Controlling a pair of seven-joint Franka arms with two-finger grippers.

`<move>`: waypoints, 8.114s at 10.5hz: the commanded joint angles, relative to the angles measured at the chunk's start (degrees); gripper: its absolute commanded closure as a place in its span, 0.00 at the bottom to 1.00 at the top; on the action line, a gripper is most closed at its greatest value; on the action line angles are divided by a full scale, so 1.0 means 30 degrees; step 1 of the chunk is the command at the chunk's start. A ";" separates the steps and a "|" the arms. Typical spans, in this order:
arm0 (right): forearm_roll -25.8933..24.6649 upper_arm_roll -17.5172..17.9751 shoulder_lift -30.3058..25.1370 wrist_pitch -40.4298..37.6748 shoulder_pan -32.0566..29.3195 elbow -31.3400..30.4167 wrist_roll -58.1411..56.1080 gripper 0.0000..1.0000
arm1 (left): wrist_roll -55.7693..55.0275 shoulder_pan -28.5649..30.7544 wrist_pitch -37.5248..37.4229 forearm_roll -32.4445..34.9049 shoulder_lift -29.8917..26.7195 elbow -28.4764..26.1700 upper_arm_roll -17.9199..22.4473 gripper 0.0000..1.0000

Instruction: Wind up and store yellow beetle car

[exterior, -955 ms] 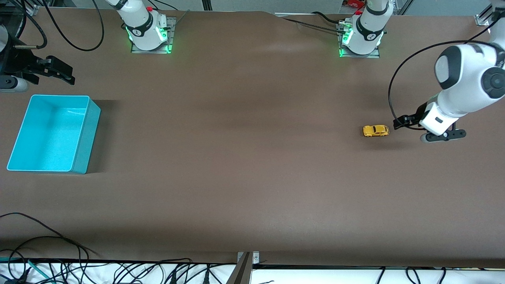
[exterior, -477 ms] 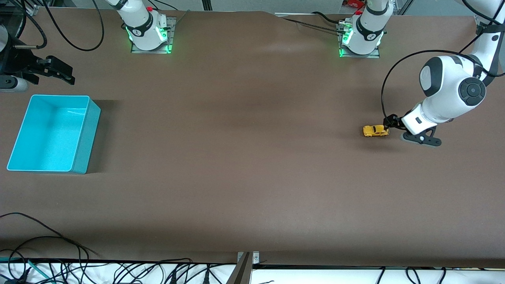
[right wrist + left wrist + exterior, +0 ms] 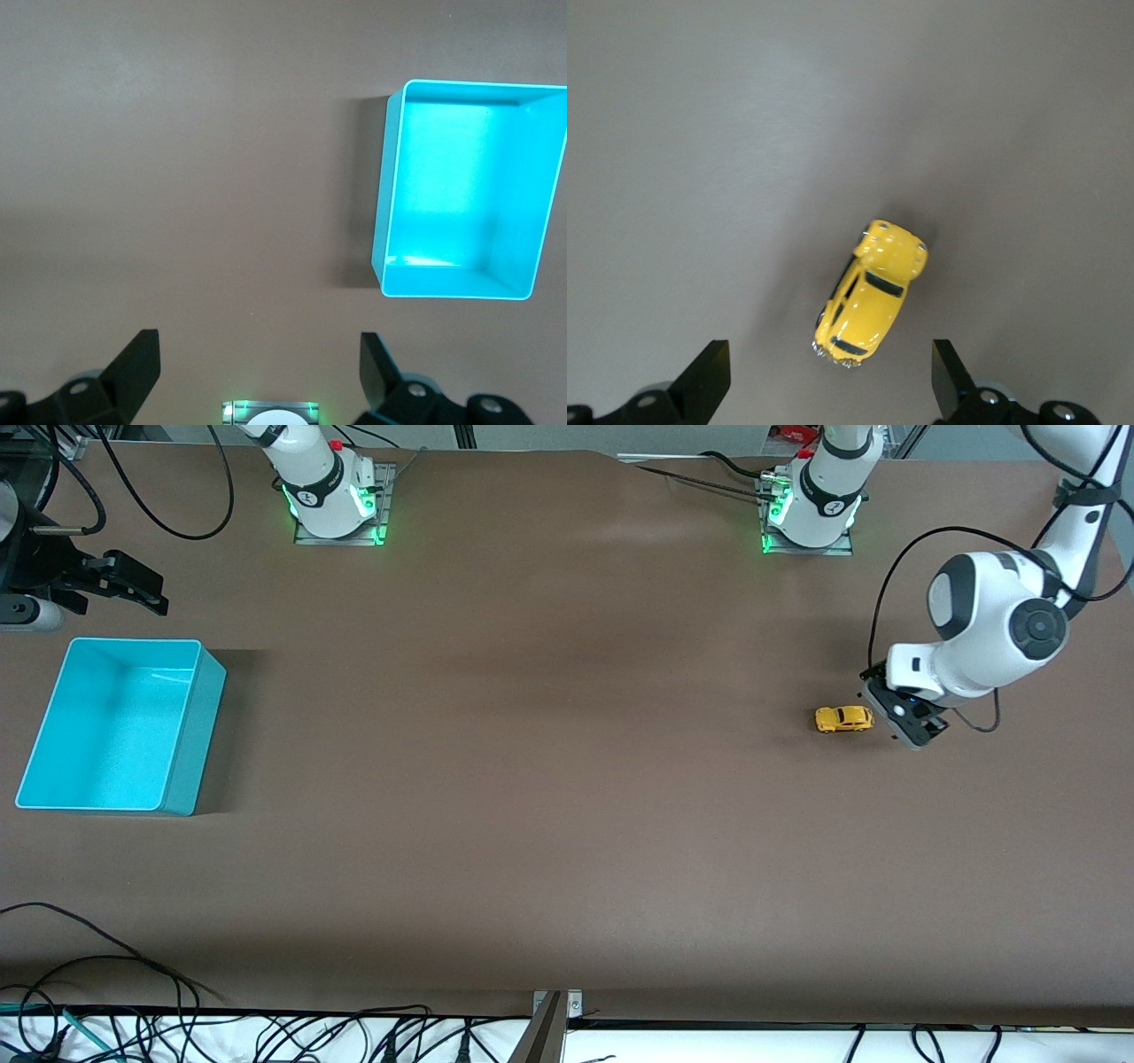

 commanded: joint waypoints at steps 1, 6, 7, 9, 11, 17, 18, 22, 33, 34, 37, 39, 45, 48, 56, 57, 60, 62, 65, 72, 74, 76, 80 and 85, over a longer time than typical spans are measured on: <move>0.0110 -0.0022 -0.0047 -0.0362 -0.0021 0.0284 -0.0095 0.00 | 0.4101 -0.0105 0.0663 -0.0042 -0.0141 -0.1072 0.0058 0.00; 0.0110 -0.0022 -0.0047 -0.0362 -0.0021 0.0284 -0.0066 0.00 | 0.6839 -0.0134 0.3357 -0.0013 0.1702 -0.1338 0.0058 0.00; 0.0110 -0.0022 -0.0047 -0.0362 -0.0021 0.0284 -0.0094 0.00 | 0.6839 -0.0134 0.3823 -0.0013 0.1936 -0.1338 0.0058 0.00; 0.0110 -0.0022 -0.0047 -0.0362 -0.0021 0.0284 -0.0095 0.00 | 0.6810 -0.0134 0.4324 -0.0013 0.2494 -0.1338 0.0058 0.00; 0.0110 -0.0022 -0.0047 -0.0362 -0.0021 0.0284 -0.0065 0.00 | 0.7013 -0.0134 0.4325 0.0016 0.2466 -0.1367 0.0058 0.09; 0.0110 -0.0022 -0.0047 -0.0362 -0.0021 0.0284 -0.0094 0.00 | 0.8648 -0.0163 0.4296 0.0046 0.2466 -0.1397 0.0029 0.92; 0.0110 -0.0022 -0.0047 -0.0362 -0.0021 0.0284 -0.0095 0.00 | 0.8888 -0.0163 0.4296 0.0017 0.2437 -0.1338 0.0029 1.00; 0.0110 -0.0022 -0.0047 -0.0362 -0.0021 0.0284 -0.0065 0.00 | 0.9736 -0.0134 0.4296 -0.0012 0.2611 -0.1250 0.0058 1.00; 0.0110 -0.0022 -0.0047 -0.0362 -0.0021 0.0285 -0.0066 0.00 | 1.3486 0.1913 0.5702 -0.0042 0.5128 -0.0111 0.2780 1.00; 0.0110 -0.0022 -0.0047 -0.0362 -0.0021 0.0313 -0.0094 0.00 | 1.3867 0.2033 0.5702 -0.0042 0.5451 0.0125 0.3363 1.00; 0.0110 -0.0022 -0.0047 -0.0362 -0.0021 0.0284 -0.0065 0.00 | 1.5217 0.2298 0.5702 -0.0013 0.5835 0.0799 0.4100 1.00; 0.0110 -0.0022 -0.0047 -0.0362 -0.0021 0.0284 -0.0066 0.00 | 1.5073 0.2269 0.5702 -0.0245 0.5777 0.0801 0.4101 0.92; 0.0110 -0.0022 -0.0047 -0.0362 -0.0021 0.0284 -0.0065 0.00 | 1.5218 0.1800 0.3982 -0.0863 0.4956 0.1675 0.3955 0.00; 0.0110 -0.0022 -0.0047 -0.0362 -0.0021 0.0284 -0.0065 0.00 | 1.5218 0.1741 0.3212 -0.0863 0.4927 0.2207 0.3955 0.00; 0.0081 -0.0022 -0.0047 -0.0362 -0.0021 0.0314 -0.0095 0.00 | 1.4955 0.1683 -0.1055 -0.0833 0.0921 0.2995 0.3310 0.00; 0.0081 -0.0022 -0.0047 -0.0362 -0.0021 0.0314 -0.0095 0.00 | 1.4490 0.1624 -0.2138 -0.0833 -0.0131 0.3375 0.3223 0.00; 0.0081 -0.0051 -0.0047 -0.0333 -0.0021 0.0314 -0.0095 0.00 | 0.9498 0.1624 -0.6939 -0.0629 -0.2769 0.4782 0.3019 0.00; 0.0081 0.0007 -0.0047 -0.0333 -0.0021 0.0314 -0.0065 0.00 | 0.5948 0.1624 -0.9489 -0.0134 -0.3567 0.6445 0.2696 0.00; 0.0051 0.0007 0.0040 -0.0391 -0.0021 0.0255 -0.0095 0.00 | -0.0432 0.1653 -1.5228 0.0836 -0.3715 1.0370 0.1380 0.00; -0.0855 -0.0286 0.3052 -0.0160 -0.0372 -0.0533 0.4643 0.00 | -1.6228 0.1273 -2.1425 0.0514 -0.4126 1.4947 -0.1020 0.00; -0.0857 -0.0840 0.3294 0.2114 -0.0460 -0.2632 0.5731 0.00 | -1.9455 0.1098 -2.1281 0.0514 -0.4155 1.5825 -0.1872 0.00; -0.1118 -0.0901 0.3379 0.5041 -0.0460 -0.5269 1.0568 0.00 | -2.0551 0.0980 -2.0554 0.0485 -0.4213 1.6035 -0.1934 0.00; -0.1091 -0.0931 0.6244 0.9004 -0.0490 -0.6454 1.7562 0.00 | -2.0612 0.0775 -1.7564 -0.0098 -0.4243 1.5363 -0.1905 0.00; -0.0710 -0.2743 0.6836 1.7225 -0.0869 -1.0285 2.0075 0.00 | -2.0641 0.0862 -1.7354 0.0016 -0.3628 1.5683 -0.1172 0.00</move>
